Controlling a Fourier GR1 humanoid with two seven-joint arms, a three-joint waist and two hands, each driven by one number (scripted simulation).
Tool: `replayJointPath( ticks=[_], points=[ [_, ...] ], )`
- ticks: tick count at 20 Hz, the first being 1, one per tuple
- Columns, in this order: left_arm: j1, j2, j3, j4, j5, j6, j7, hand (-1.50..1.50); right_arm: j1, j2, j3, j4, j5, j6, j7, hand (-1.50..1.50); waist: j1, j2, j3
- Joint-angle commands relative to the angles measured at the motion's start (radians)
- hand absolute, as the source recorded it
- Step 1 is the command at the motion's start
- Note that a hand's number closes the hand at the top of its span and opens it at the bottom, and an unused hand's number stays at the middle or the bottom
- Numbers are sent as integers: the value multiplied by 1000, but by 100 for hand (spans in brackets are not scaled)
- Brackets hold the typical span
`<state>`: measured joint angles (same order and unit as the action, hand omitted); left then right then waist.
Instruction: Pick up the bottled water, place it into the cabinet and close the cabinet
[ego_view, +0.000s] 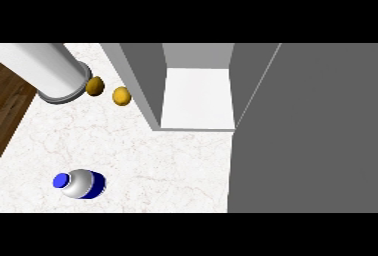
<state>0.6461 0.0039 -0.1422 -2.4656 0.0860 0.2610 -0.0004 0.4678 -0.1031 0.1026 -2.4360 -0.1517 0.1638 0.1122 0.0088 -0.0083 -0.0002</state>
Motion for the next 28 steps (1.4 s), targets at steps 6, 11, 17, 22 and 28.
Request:
replayJointPath(
  ticks=[6,11,17,22,28],
  points=[
    [235,-4,-202,-150,-54,48,-107,-150,186,-18,-29,-147,-87,66,-21,-150,-8,-2,2],
    [301,-4,-157,-79,20,-30,-212,-150,243,-12,0,-180,-67,88,-38,-150,-6,-1,0],
    [282,-4,-114,-35,43,-24,-223,-150,281,-2,0,-207,-59,95,-60,-150,-11,2,0],
    [212,-4,-61,134,84,-5,-254,-150,366,-5,0,-193,-55,142,-153,-150,-19,2,-1],
    [136,-4,74,264,252,-53,-287,-150,448,-3,11,-181,-34,182,-231,-150,-22,1,-1]
  ],
)
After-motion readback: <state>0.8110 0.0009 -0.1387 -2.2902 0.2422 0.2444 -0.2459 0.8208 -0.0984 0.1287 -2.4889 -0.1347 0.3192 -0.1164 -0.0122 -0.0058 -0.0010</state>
